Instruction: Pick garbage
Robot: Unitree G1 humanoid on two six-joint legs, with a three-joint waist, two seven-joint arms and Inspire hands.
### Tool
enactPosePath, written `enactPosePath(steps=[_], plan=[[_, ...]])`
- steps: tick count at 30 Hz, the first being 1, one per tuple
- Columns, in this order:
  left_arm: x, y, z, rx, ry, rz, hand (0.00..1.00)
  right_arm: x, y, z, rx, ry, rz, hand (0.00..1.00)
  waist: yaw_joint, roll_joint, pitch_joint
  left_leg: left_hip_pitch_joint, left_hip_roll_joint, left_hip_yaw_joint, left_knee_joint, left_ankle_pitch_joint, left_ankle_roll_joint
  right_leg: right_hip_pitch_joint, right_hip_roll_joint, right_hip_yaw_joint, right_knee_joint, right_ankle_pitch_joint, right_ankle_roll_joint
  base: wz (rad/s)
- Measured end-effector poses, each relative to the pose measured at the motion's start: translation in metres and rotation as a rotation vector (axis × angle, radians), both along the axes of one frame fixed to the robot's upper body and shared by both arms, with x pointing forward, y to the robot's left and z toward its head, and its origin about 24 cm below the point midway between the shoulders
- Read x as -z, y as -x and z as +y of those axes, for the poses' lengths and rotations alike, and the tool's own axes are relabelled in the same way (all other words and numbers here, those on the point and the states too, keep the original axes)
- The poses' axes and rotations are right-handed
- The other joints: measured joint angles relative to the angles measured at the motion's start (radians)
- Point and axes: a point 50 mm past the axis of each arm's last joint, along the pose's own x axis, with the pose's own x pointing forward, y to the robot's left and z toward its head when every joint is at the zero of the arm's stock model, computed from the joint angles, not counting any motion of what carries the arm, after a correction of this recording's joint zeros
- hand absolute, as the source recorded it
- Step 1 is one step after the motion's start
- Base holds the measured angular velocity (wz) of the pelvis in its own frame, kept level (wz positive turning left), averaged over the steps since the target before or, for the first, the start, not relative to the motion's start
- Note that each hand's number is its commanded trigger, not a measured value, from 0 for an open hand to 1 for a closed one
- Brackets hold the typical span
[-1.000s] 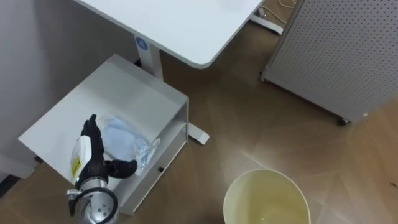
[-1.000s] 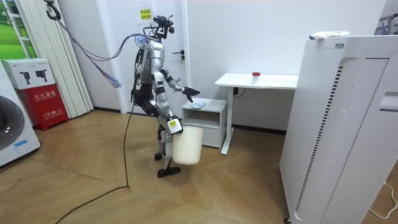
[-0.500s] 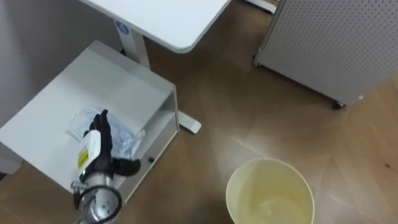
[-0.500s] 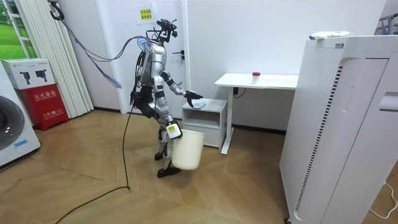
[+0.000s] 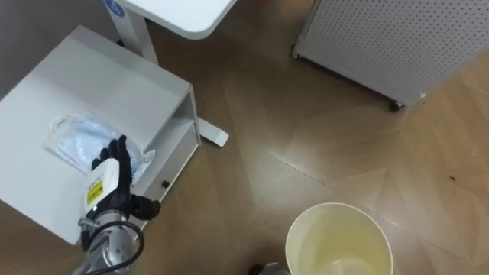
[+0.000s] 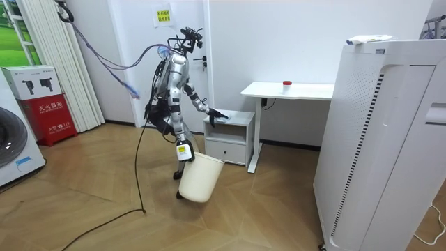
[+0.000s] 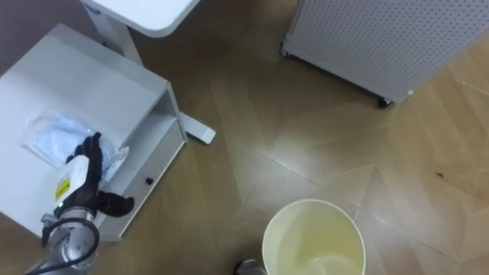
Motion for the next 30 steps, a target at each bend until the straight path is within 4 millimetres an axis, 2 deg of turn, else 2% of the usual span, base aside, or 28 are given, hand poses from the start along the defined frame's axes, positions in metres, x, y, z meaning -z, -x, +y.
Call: enactPosePath(steps=[6,11,18,23,30], plan=[[-0.017,-0.007,0.019,-0.039,-0.083,-0.038,1.00,-0.001,-0.001,-0.001,0.010,0.008,0.011,1.00,0.004,0.002,-0.0015,0.000,-0.002,0.000,-0.002,0.000,0.000,0.000,0.000,0.001,0.000,0.000,0.000,0.00],[-0.022,-0.010,0.023,-0.055,-0.103,-0.039,1.00,-0.001,-0.002,-0.001,0.011,0.009,0.019,1.00,0.010,0.005,-0.0030,0.001,-0.003,0.001,-0.003,0.000,0.000,0.001,-0.002,0.001,0.000,0.000,0.000,0.00],[-0.015,-0.007,0.022,-0.061,-0.129,0.010,1.00,-0.002,-0.002,-0.004,0.015,0.019,0.032,1.00,0.022,0.006,-0.0039,0.016,-0.004,0.002,-0.009,0.001,-0.001,0.014,-0.002,0.001,-0.002,0.000,0.000,0.00],[-0.003,0.002,0.023,-0.068,-0.122,0.059,1.00,-0.001,0.000,-0.004,0.026,0.030,0.038,1.00,0.026,0.006,-0.0040,0.044,-0.006,0.004,-0.016,0.001,-0.001,0.041,-0.005,0.001,-0.008,0.000,0.000,0.00],[0.011,0.007,0.007,-0.076,-0.040,0.091,1.00,0.000,0.003,-0.004,0.038,0.037,0.040,1.00,0.043,0.005,-0.0044,0.091,-0.004,0.004,-0.049,0.009,-0.005,0.091,-0.004,-0.004,-0.048,0.010,-0.003,-0.01]])
